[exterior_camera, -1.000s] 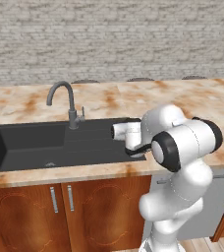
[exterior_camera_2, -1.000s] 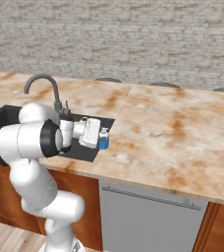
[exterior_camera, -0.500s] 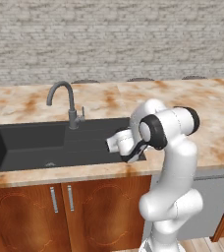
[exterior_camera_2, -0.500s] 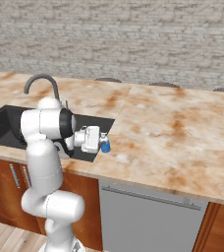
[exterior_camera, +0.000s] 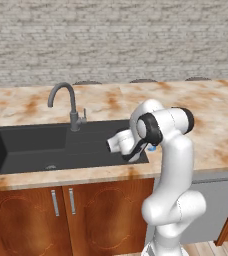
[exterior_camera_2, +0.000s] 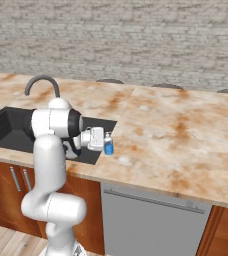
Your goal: Restock the sink supplies by placing the sponge and soap dispenser on the counter and next to the sink. Make sure the soap dispenser is upright.
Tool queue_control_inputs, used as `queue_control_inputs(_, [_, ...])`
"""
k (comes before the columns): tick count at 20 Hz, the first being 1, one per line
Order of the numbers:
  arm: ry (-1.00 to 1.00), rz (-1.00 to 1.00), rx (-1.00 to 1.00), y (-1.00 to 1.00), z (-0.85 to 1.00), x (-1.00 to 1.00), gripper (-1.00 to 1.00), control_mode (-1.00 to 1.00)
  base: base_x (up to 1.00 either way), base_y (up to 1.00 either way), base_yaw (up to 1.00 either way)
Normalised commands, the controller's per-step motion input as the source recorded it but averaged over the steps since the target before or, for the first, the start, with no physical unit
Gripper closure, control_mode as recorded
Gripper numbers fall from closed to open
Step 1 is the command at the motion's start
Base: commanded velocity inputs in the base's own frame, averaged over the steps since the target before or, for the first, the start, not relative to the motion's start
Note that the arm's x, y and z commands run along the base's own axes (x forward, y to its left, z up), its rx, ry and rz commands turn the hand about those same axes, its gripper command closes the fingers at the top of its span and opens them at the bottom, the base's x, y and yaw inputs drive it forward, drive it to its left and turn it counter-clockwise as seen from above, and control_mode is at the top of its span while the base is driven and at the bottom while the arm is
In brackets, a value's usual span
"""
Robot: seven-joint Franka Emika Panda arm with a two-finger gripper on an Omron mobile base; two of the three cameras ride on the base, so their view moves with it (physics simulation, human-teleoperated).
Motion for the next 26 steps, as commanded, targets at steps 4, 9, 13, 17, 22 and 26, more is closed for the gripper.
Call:
queue_control_inputs(4, [-0.02, 0.04, 0.0, -0.33, -0.29, -0.12, -1.0, -1.0, 0.0, 0.0, 0.0])
queue_control_inputs(9, [-0.09, 0.01, 0.02, -0.39, -0.1, -0.44, -1.0, -1.0, 0.0, 0.0, 0.0])
queue_control_inputs(13, [-0.13, 0.0, 0.01, -0.14, -0.06, -0.39, -1.0, -1.0, 0.0, 0.0, 0.0])
queue_control_inputs(17, [-0.07, 0.0, 0.0, 0.01, 0.0, -0.04, -1.0, -1.0, 0.0, 0.0, 0.0])
queue_control_inputs(22, [-0.05, 0.0, 0.0, 0.22, 0.0, 0.0, -1.0, -1.0, 0.0, 0.0, 0.0])
queue_control_inputs(26, [-0.02, 0.0, 0.0, 0.37, 0.03, 0.0, -1.0, -1.0, 0.0, 0.0, 0.0])
